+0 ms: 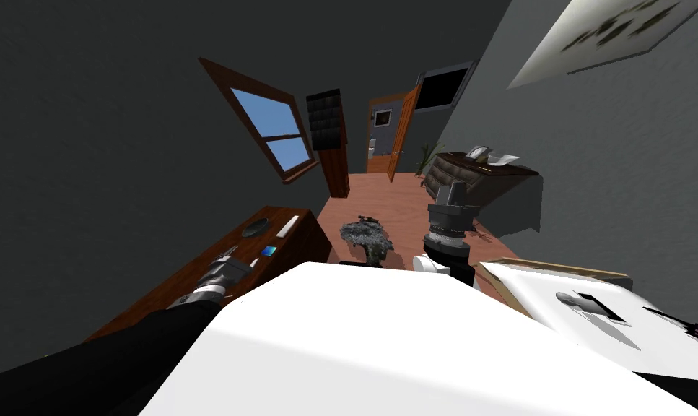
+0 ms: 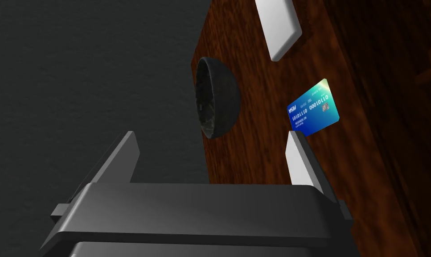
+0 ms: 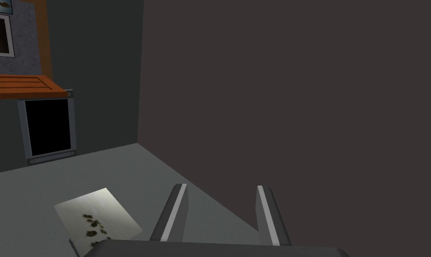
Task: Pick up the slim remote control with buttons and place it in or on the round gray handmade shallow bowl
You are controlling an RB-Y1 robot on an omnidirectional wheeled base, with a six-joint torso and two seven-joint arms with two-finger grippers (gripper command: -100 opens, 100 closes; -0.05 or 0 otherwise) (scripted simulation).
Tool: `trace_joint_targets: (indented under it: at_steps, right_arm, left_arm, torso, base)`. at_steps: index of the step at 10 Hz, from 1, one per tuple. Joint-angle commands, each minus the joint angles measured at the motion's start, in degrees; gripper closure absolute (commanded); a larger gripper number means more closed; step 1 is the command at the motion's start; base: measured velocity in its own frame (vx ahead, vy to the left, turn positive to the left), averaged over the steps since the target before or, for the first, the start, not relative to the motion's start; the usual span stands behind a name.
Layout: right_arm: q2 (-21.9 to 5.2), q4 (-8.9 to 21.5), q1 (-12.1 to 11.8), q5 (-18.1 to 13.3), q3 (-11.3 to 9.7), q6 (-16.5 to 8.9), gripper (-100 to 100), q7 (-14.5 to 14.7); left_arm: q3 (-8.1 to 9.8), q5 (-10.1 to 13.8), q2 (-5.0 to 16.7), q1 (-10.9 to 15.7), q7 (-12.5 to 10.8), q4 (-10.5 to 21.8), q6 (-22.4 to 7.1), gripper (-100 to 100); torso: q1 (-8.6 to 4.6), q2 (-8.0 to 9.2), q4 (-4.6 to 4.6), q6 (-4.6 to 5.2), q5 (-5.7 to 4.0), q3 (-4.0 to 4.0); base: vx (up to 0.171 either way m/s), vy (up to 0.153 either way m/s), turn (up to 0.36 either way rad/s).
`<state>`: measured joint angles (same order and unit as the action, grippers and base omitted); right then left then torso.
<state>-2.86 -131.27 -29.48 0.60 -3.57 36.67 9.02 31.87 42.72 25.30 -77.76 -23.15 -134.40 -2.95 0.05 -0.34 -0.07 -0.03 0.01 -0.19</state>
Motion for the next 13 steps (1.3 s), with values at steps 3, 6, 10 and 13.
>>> trace_joint_targets:
  at_steps: [3,6,10,13]
  right_arm:
    - [0.00,0.00,0.00,0.00,0.00,0.00,0,0.00]
    - [0.00,0.00,0.00,0.00,0.00,0.00,0,0.00]
    - [0.00,0.00,-0.01,0.00,0.00,0.00,0,0.00]
    - [0.00,0.00,-0.01,0.00,0.01,0.00,0,0.00]
  left_arm:
    - [2.11,6.08,2.54,-6.23,-3.09,0.76,-5.31,-100]
    - [2.65,9.18,3.53,-9.40,-4.44,1.13,-7.90,-100]
    - [3.21,14.29,5.41,-14.71,-7.15,2.00,-12.46,-100]
    - [3.11,18.64,7.17,-19.38,-9.81,2.94,-16.70,-100]
  torso:
    - [0.01,-0.02,-0.01,0.00,0.00,-0.02]
    - [0.15,-0.14,-0.03,0.02,0.03,-0.08]
    - [0.11,-0.22,-0.05,0.01,0.03,-0.13]
    - [0.13,-0.12,-0.03,0.00,0.04,-0.08]
  base:
    - [0.113,0.003,-0.117]
    - [0.129,0.033,-0.104]
    - [0.140,0.030,-0.086]
    - [0.139,0.057,-0.072]
